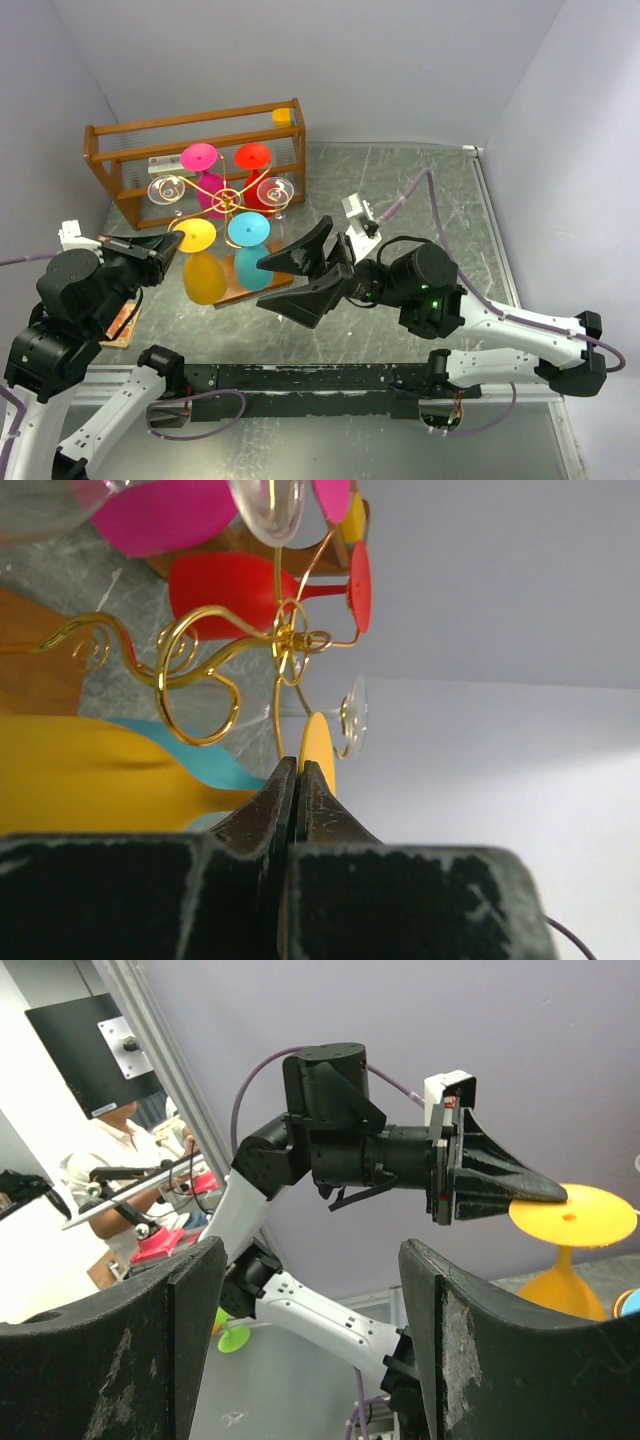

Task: Place the wine glass upside down on the wine glass rack

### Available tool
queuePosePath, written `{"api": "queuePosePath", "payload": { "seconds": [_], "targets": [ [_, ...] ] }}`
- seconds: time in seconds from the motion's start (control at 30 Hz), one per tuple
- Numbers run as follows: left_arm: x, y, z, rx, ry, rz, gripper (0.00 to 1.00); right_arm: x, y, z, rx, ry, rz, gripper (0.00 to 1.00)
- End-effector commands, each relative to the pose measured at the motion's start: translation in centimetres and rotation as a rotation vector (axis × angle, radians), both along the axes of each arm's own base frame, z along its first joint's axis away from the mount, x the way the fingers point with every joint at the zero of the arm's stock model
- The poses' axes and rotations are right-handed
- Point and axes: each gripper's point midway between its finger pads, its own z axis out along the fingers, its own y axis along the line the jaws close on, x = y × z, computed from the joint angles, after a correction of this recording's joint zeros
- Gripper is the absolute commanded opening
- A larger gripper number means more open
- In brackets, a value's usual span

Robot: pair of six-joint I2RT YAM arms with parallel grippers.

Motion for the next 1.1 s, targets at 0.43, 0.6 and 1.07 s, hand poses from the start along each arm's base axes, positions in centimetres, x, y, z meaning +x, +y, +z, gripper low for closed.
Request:
{"api": "queuePosePath", "payload": {
  "seconds": [0.43, 0.6, 1.07],
  "targets": [
    [3.2, -0.1, 1.8, -0.021, -0.109, 0.06, 0.07, 0.4, -1.9, 1.1, 0.056, 0.103, -0.029, 0.69],
    [3.9, 0.1, 1.3, -0.013, -0.109, 0.088, 0.07, 0.9, -2.1, 1.3, 0.058, 0.112, -0.055, 0.69],
    [4.2, 1.7, 0.8, 0.003, -0.111, 0.174, 0.07, 0.8, -1.9, 1.3, 0.062, 0.142, -0.039, 0.69]
  ]
}}
